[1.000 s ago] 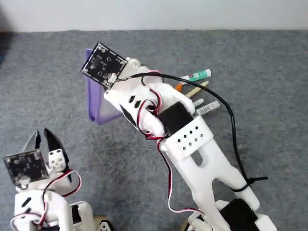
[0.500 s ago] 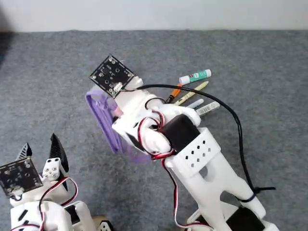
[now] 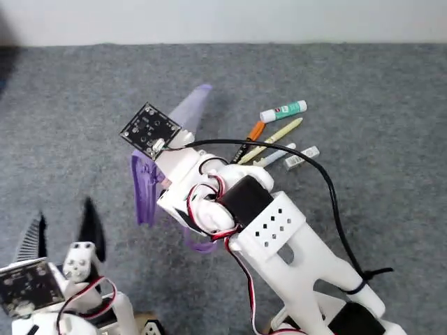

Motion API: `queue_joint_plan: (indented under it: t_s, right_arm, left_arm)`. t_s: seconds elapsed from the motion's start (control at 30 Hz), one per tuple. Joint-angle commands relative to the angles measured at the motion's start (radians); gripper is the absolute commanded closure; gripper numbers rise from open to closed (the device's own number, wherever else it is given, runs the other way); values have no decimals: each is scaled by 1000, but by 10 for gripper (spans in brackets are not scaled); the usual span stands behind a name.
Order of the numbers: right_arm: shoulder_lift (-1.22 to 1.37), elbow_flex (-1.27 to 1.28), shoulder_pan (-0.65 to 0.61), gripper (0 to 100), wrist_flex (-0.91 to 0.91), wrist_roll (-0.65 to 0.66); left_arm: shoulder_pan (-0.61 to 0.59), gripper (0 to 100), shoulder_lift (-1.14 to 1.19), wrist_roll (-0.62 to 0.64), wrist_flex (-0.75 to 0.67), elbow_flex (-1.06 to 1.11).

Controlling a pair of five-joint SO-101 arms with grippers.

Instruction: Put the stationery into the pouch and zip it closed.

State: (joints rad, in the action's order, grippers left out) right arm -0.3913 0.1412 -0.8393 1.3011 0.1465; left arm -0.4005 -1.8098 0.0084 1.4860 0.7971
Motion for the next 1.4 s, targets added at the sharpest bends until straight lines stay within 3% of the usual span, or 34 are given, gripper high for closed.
queue_joint_plan:
  t_s: [0.0,0.17,0.4,0.6,0.77,1.0,1.2,1.37]
  right_arm:
    - [-25,6,-47,991,-21,-3]
    - [-27,44,-62,991,-70,6]
    - [-54,66,-62,991,-82,66]
    - [-104,68,-61,991,-81,69]
    - [-116,64,-61,991,-104,127]
    - [-114,63,-59,991,-254,147]
    - [-111,63,-59,991,-363,146]
    - [-113,81,-51,991,-321,144]
  left_arm:
    - [84,700,-3,6,40,-19]
    - [52,697,-3,-44,15,44]
    - [-84,698,-3,-51,-249,271]
    - [-87,698,-3,-52,-365,473]
    - [6,698,-3,-52,-373,588]
    - [264,704,-3,-46,-278,647]
    - [376,778,-3,-44,-279,661]
    - [414,802,-3,54,-359,659]
